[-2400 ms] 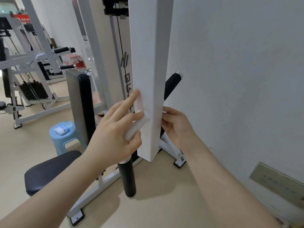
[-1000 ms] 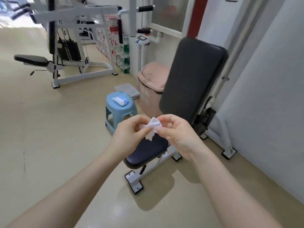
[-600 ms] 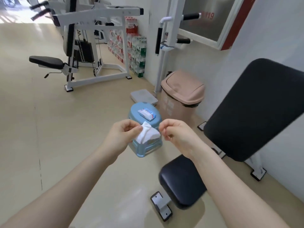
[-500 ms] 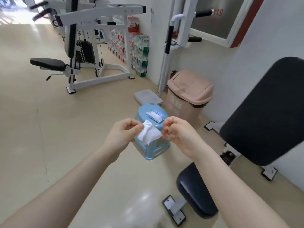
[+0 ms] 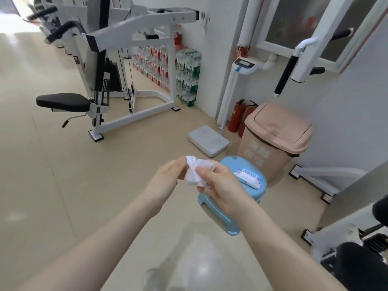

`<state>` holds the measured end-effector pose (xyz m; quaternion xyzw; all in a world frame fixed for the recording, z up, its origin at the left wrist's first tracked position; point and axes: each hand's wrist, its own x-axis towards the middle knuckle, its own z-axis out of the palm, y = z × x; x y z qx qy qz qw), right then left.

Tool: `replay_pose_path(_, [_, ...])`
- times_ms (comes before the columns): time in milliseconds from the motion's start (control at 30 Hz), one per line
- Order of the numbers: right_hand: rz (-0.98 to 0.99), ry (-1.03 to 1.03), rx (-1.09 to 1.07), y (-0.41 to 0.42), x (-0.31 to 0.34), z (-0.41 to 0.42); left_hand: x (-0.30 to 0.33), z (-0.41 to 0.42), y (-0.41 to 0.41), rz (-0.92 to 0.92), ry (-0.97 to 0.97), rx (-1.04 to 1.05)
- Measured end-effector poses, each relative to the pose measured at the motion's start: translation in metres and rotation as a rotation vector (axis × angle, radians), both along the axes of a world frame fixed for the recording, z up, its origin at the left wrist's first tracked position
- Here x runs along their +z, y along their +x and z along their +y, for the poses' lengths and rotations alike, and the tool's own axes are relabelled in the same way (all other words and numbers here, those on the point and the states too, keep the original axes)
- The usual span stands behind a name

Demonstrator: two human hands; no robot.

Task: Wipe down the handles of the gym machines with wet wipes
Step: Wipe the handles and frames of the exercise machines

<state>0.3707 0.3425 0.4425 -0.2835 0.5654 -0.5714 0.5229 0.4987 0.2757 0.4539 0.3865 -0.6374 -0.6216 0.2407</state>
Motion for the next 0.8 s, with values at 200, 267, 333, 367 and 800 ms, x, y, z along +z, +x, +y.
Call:
replay_pose_path(200, [0.158, -0.019, 0.083, 0.023, 0.003, -0.186, -0.005, -0.185, 0.031, -0.043, -0.071, 0.020])
replay_pose_path(267, [0.128, -0.033, 0.091, 0.030, 0.014, -0.252, 0.000, -0.250, 0.046, -0.036, -0.084, 0.036])
replay_pose_path(333, [0.082, -0.040, 0.071, 0.039, 0.027, -0.312, 0.010, -0.309, 0.063, -0.027, -0.075, 0.053])
replay_pose_path(367, [0.057, -0.042, 0.062, 0.044, 0.032, -0.339, 0.014, -0.336, 0.071, -0.008, -0.066, 0.061])
replay_pose_path(800, [-0.122, -0.076, -0.107, 0.144, 0.013, -0.655, 0.007, -0.660, 0.172, -0.074, -0.089, -0.025])
